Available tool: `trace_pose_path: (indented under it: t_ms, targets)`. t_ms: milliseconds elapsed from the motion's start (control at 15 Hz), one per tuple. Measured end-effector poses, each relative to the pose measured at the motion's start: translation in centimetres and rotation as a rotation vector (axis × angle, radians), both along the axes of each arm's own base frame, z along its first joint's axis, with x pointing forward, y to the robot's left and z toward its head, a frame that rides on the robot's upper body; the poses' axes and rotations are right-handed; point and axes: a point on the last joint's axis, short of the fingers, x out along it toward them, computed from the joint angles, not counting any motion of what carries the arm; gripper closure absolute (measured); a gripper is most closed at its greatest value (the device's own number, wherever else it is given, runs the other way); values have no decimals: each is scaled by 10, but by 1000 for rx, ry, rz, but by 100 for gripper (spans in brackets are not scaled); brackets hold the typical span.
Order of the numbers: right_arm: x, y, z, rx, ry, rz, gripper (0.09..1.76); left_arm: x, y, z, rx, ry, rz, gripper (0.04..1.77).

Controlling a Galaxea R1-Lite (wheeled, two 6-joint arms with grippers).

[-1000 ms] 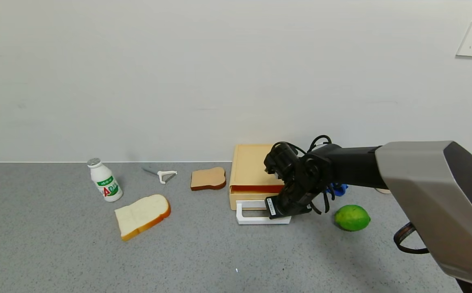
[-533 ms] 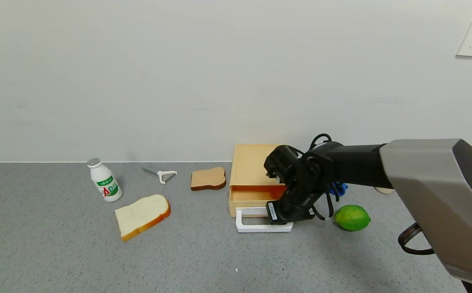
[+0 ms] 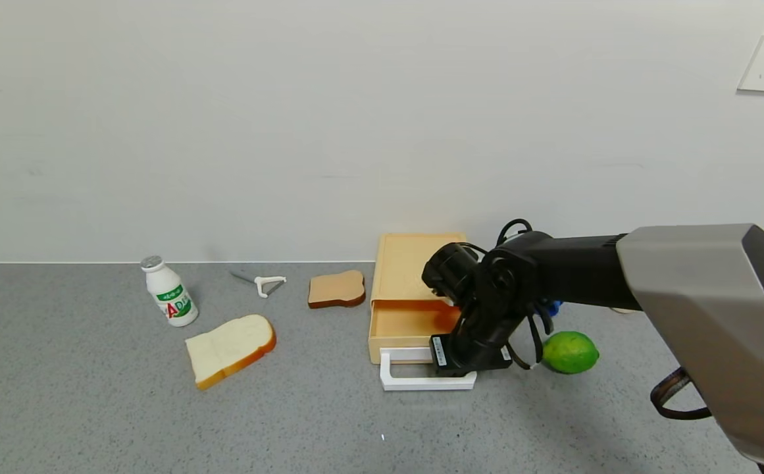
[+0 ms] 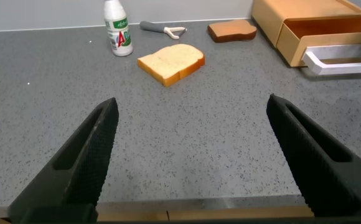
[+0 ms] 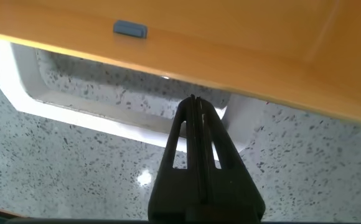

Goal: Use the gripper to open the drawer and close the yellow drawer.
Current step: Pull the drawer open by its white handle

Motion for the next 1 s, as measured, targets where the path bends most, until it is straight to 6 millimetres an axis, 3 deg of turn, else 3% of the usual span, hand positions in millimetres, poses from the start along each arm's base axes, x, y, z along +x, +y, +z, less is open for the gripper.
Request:
trace_pose_path:
  t_ms: [1000]
  targets:
    - [-50,-1,5,-34,95,-5,173,0,0,0,0,0,0,9]
